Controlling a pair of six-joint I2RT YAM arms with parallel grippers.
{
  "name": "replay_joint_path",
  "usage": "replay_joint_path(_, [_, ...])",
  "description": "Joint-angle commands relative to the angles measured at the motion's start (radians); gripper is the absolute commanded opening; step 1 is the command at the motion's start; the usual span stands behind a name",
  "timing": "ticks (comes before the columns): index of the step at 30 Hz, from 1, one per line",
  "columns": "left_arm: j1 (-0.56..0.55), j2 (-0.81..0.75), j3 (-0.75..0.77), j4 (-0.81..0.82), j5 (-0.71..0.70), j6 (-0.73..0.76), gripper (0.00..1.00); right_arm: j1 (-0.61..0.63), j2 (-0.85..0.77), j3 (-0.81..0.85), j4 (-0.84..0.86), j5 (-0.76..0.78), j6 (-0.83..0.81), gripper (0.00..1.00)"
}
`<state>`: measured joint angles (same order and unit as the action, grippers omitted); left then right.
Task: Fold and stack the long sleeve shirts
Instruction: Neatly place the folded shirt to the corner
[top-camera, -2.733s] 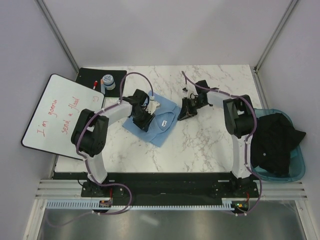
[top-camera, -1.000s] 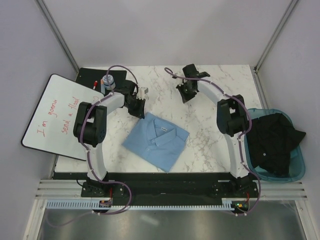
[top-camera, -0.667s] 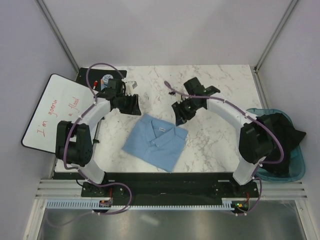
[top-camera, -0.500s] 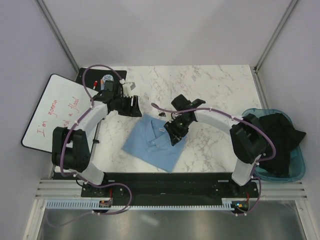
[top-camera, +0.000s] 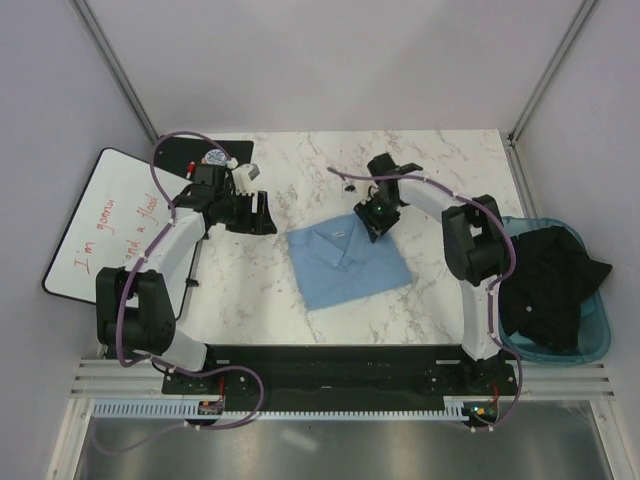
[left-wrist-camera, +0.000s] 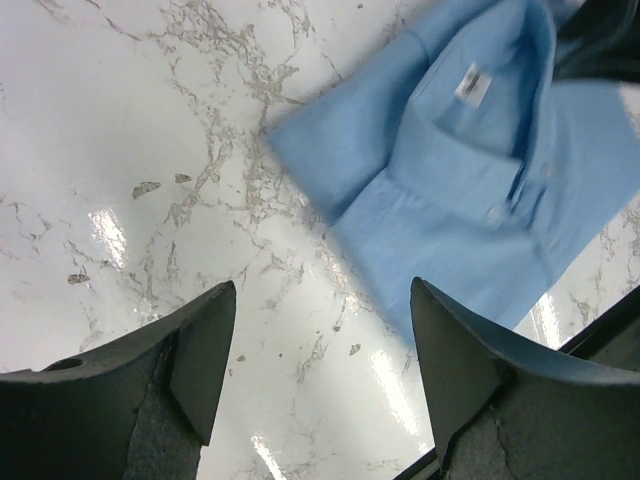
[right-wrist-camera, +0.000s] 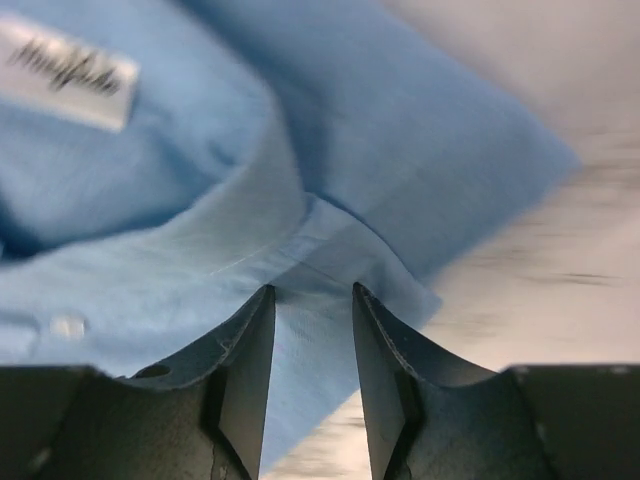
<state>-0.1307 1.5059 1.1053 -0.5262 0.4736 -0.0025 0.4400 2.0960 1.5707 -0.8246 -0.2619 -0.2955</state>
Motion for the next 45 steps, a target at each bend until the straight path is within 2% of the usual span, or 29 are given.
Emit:
replay_joint_path(1, [0.020, -0.035, 0.004, 0.002, 0.019, 0.050, 0.78, -0.125, 0.065, 0.196, -0.050, 0.224, -0.146, 0.45])
replay_joint_path(3, [0.028, -0.038, 0.004, 0.002, 0.017, 0.058, 0.78, -0.130, 0.015, 0.196, -0.065, 0.173, -0.114, 0.51])
replay_joint_path(6, [0.036, -0.052, 0.001, -0.001, 0.016, 0.055, 0.78, -0.113, -0.117, 0.132, -0.073, 0.087, -0.018, 0.69])
replay_joint_path(7, [0.037, -0.056, -0.001, 0.000, 0.022, 0.052, 0.79, -0.104, -0.189, 0.068, -0.064, 0.075, -0.007, 0.88])
replay_joint_path(8, [0.037, -0.058, -0.002, -0.003, 0.026, 0.050, 0.79, -0.095, -0.221, 0.034, -0.053, 0.058, -0.004, 0.95])
replay_joint_path(9, [0.037, -0.061, -0.004, -0.001, 0.033, 0.047, 0.79, -0.068, -0.270, -0.022, -0.051, 0.056, -0.004, 0.97])
replay_joint_path(13, [0.037, -0.069, 0.001, -0.008, 0.060, 0.035, 0.80, 0.031, -0.309, -0.127, -0.070, 0.110, -0.098, 0.98])
replay_joint_path(16, [0.037, -0.069, 0.010, -0.012, 0.068, 0.027, 0.82, 0.094, -0.269, -0.146, -0.080, 0.139, -0.149, 0.98])
replay_joint_path(17, [0.037, -0.073, 0.011, -0.014, 0.071, 0.026, 0.99, 0.117, -0.233, -0.134, -0.084, 0.150, -0.154, 0.98])
replay_joint_path(21, [0.037, -0.090, 0.021, -0.021, 0.082, 0.013, 0.99, 0.137, -0.119, -0.092, -0.059, 0.176, -0.146, 0.98])
replay_joint_path(25, [0.037, -0.096, 0.044, -0.041, 0.083, 0.012, 0.99, 0.128, 0.011, -0.008, -0.001, 0.227, -0.003, 0.98])
replay_joint_path(29, [0.040, -0.101, 0.057, -0.060, 0.076, -0.004, 0.99, 0.024, 0.160, 0.150, 0.019, 0.230, 0.151, 0.98])
replay_joint_path(32, [0.048, -0.099, 0.071, -0.087, 0.079, -0.013, 0.99, -0.074, 0.249, 0.276, 0.016, 0.253, 0.182, 0.98])
replay_joint_path(38, [0.069, -0.115, 0.064, -0.118, 0.072, 0.001, 0.99, -0.274, 0.404, 0.539, -0.039, 0.299, 0.159, 0.98])
replay_joint_path(45, [0.085, -0.119, 0.070, -0.139, 0.085, -0.011, 0.99, -0.435, 0.443, 0.655, -0.021, 0.302, 0.150, 0.98])
